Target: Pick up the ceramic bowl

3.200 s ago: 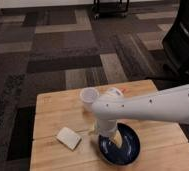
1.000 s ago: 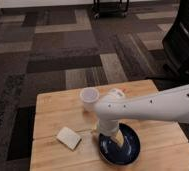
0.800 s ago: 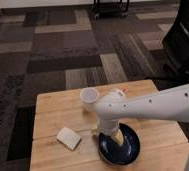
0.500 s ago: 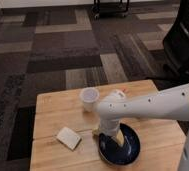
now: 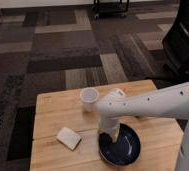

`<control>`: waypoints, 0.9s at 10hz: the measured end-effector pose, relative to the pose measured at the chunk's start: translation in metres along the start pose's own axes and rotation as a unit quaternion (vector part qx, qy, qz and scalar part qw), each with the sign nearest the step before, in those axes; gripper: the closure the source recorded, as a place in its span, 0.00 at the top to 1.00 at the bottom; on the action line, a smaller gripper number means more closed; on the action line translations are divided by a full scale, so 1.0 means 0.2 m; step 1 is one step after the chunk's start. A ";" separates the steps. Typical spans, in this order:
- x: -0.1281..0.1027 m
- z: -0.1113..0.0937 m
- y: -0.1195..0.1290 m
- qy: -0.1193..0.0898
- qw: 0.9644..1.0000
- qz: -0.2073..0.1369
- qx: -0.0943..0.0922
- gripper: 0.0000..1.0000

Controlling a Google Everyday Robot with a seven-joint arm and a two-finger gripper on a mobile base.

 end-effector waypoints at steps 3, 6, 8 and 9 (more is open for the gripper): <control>0.00 -0.03 -0.01 -0.003 1.000 0.008 -0.003 0.00; -0.03 -0.12 -0.05 -0.018 0.999 0.029 -0.016 0.00; -0.08 -0.31 -0.12 -0.047 0.997 0.051 -0.041 0.00; -0.09 -0.46 -0.16 -0.080 0.994 0.056 -0.054 0.00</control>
